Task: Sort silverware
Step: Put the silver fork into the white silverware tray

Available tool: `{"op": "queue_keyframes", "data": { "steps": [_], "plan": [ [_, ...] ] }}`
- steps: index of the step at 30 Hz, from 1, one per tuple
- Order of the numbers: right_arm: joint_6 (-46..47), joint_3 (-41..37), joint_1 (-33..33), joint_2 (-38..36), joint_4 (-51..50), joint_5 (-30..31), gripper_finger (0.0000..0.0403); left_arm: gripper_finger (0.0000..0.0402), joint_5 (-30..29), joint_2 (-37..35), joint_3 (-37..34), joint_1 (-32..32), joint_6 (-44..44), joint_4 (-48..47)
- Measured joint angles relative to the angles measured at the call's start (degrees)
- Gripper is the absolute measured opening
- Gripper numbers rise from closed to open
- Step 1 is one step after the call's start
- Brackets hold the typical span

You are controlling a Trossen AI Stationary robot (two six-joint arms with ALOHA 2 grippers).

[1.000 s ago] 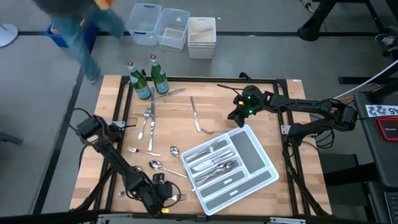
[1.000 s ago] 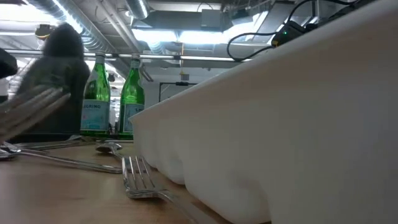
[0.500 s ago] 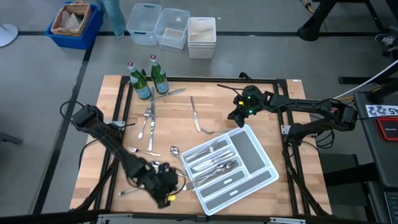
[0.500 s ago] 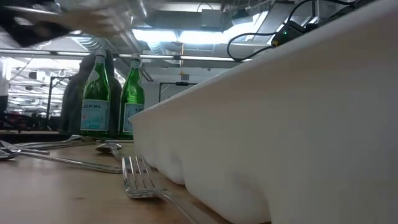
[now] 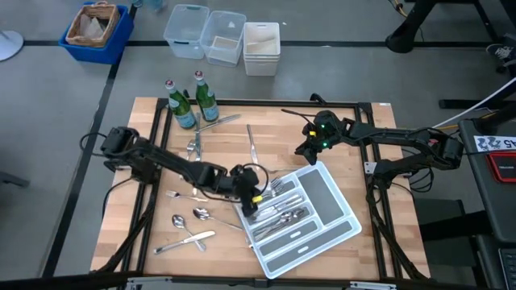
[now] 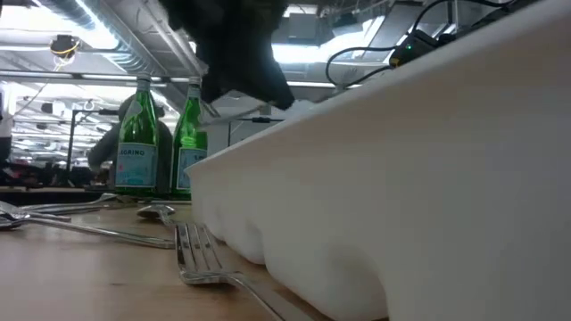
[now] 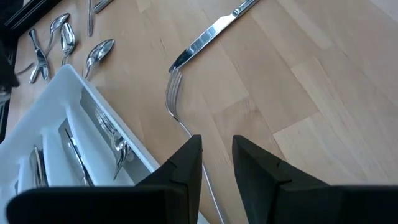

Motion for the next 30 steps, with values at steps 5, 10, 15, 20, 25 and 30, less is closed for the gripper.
{"op": "queue_keyframes", "data": {
  "steps": [5,10,15,20,25,30],
  "plan": [
    [0.0,0.0,0.0,0.0,0.0,0.0,0.0092,0.0007,0.3,0.6,0.0,2.4,1.6,0.5],
    [0.0,0.0,0.0,0.0,0.1,0.1,0.0092,0.0007,2.9,4.3,0.0,1.7,-2.3,1.7],
    [0.0,0.0,0.0,0.0,1.1,-0.2,0.0092,0.0007,3.1,8.6,0.0,0.9,-2.8,4.7],
    [0.1,0.0,0.0,0.0,2.9,-2.1,0.0092,0.0008,2.7,11.3,0.0,2.2,-5.9,4.5],
    [0.8,0.0,0.0,0.0,6.8,-6.6,0.0092,0.0008,3.5,13.7,0.0,3.3,-9.6,5.9],
    [1.4,0.0,0.0,0.0,8.5,-7.3,0.0092,0.0016,6.2,14.5,0.0,3.4,-10.1,7.7]
  ]
}}
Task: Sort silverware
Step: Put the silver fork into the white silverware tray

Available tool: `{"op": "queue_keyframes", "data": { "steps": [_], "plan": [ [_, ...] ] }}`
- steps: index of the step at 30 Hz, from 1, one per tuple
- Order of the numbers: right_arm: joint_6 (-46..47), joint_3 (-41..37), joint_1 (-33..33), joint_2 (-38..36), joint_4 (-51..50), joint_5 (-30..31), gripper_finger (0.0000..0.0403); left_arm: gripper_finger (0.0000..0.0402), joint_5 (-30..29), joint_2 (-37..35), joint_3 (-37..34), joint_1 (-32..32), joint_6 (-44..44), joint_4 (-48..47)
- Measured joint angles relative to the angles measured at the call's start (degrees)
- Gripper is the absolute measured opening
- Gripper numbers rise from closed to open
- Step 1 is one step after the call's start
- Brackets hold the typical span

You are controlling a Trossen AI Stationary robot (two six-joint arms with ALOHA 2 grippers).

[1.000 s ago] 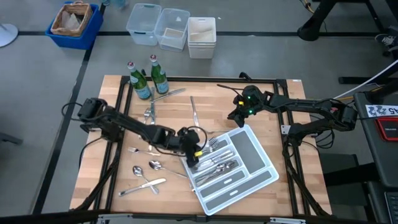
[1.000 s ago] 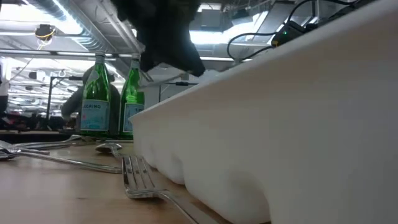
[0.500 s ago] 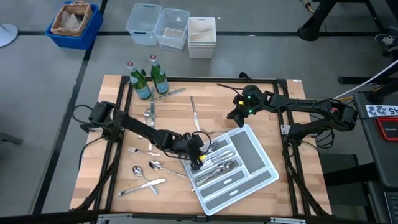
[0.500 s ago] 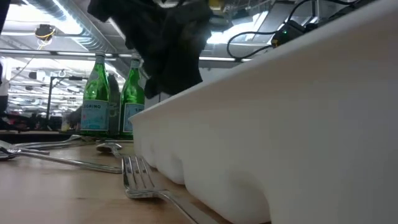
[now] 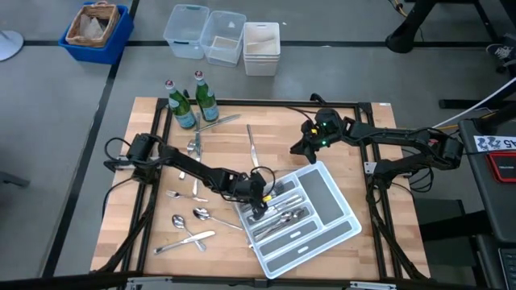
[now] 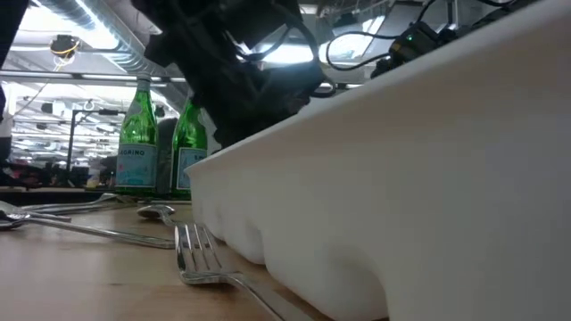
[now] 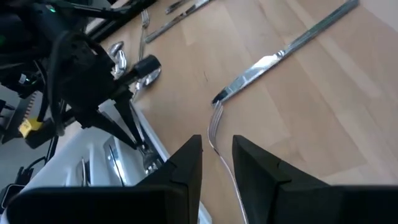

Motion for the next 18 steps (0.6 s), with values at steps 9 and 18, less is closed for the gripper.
{"op": "queue_keyframes", "data": {
  "steps": [9,18],
  "plan": [
    [0.0,0.0,0.0,0.0,1.6,0.1,0.0092,0.0098,1.3,-0.1,0.0,0.5,-6.8,0.3],
    [-9.0,0.0,5.0,3.5,4.4,1.7,0.0092,0.0109,3.2,-5.5,0.0,1.8,-9.7,-0.1]
  ]
}}
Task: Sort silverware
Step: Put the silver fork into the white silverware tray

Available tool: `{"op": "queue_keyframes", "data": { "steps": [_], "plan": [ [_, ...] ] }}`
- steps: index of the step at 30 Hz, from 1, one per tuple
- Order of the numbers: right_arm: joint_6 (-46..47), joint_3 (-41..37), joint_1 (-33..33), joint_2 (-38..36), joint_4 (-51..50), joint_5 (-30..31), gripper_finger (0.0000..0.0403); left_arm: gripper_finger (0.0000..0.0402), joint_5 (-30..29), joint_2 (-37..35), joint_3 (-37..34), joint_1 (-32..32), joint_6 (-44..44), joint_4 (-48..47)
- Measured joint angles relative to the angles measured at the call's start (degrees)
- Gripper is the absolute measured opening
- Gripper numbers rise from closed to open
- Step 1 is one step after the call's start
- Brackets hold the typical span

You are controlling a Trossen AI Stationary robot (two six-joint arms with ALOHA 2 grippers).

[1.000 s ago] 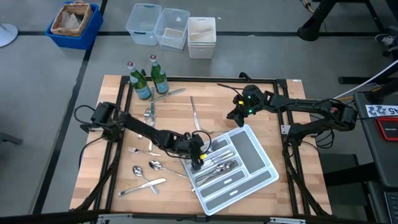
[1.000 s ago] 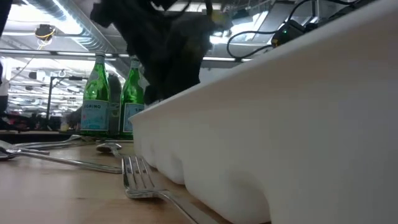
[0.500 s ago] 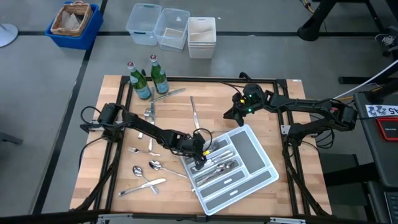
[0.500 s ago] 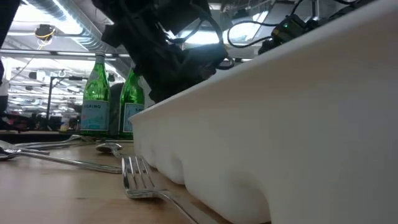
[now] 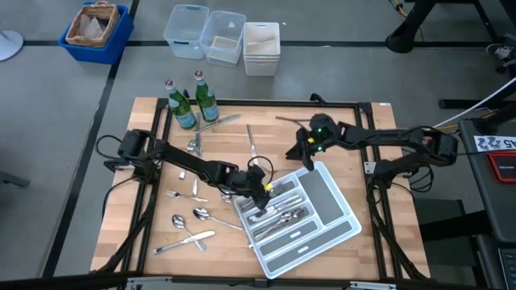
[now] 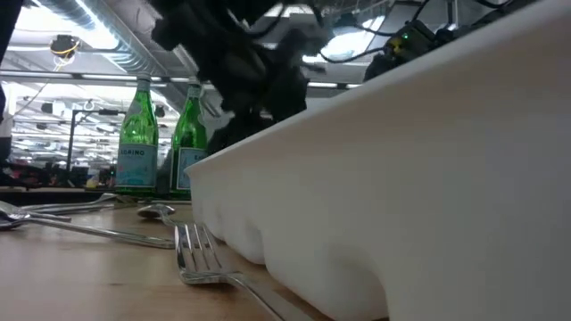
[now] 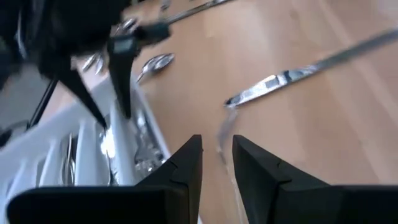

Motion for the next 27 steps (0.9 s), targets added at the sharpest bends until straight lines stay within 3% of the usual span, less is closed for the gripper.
{"op": "queue_keyframes", "data": {
  "steps": [13,20,27],
  "plan": [
    [-15.1,6.7,9.1,9.6,0.5,11.3,0.0092,0.0096,-0.2,-9.8,0.0,-0.1,3.2,-0.5],
    [-15.1,12.0,9.4,17.0,-0.5,11.4,0.0092,0.0095,-0.4,-12.4,0.0,-0.3,4.3,-0.8],
    [-14.9,17.0,9.4,22.7,-8.9,11.4,0.0092,0.0095,-2.5,-15.0,0.0,-1.5,2.9,-7.5]
  ]
}}
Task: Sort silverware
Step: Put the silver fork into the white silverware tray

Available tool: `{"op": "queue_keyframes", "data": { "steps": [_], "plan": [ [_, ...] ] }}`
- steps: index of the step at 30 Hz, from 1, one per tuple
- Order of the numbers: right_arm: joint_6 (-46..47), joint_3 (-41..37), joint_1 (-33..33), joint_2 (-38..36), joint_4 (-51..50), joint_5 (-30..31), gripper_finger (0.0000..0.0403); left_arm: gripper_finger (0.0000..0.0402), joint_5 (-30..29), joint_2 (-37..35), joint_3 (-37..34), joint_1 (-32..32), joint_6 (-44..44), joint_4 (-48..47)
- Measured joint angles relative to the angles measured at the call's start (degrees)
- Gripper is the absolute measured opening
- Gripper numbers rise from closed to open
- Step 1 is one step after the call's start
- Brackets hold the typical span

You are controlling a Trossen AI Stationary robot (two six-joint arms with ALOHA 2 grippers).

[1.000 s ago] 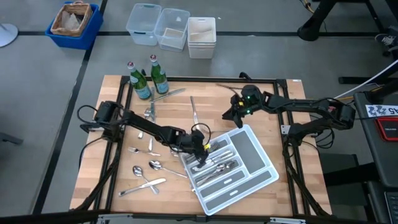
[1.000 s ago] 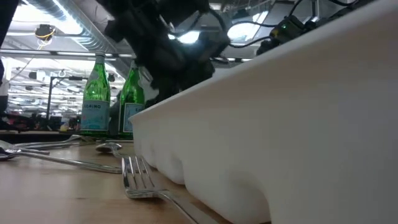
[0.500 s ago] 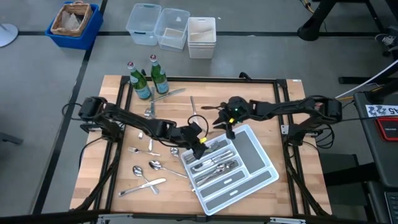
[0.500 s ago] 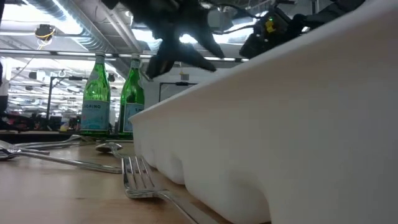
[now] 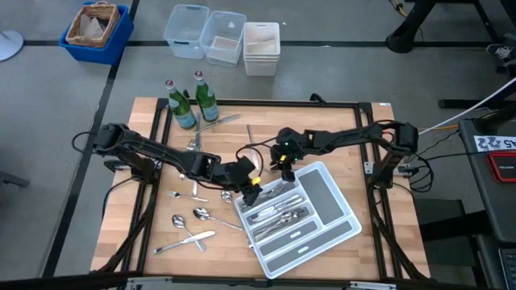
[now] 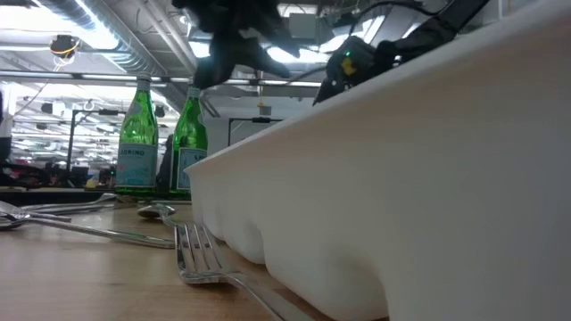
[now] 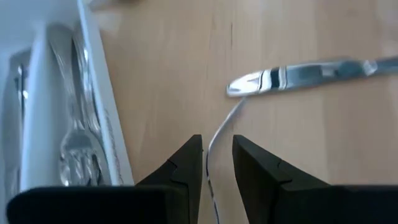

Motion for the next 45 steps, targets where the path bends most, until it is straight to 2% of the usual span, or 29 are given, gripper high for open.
{"op": "queue_keyframes", "data": {
  "steps": [6,13,32,36,41,45],
  "plan": [
    [0.3,1.5,0.0,1.9,-0.9,0.2,0.0092,0.0095,-3.4,-1.2,0.0,-1.6,-3.6,-6.6],
    [0.5,1.5,0.7,2.5,-0.8,0.8,0.0092,0.0095,-4.3,-1.2,0.0,-3.2,-6.4,-10.5],
    [0.8,1.6,2.4,7.5,0.4,3.4,0.0091,0.0095,-4.8,-1.2,0.0,-4.1,-6.7,-10.5],
    [0.7,1.6,2.5,7.6,0.6,2.8,0.0070,0.0095,-4.9,-1.2,0.0,-4.5,-6.7,-10.5],
    [0.2,1.5,2.5,7.8,2.3,1.9,0.0013,0.0095,-7.2,-1.2,0.0,-5.9,-6.7,-10.5],
    [1.3,1.5,2.5,7.8,2.4,1.7,0.0021,0.0095,-9.7,-1.9,0.0,-7.8,-6.7,-10.6]
  ]
}}
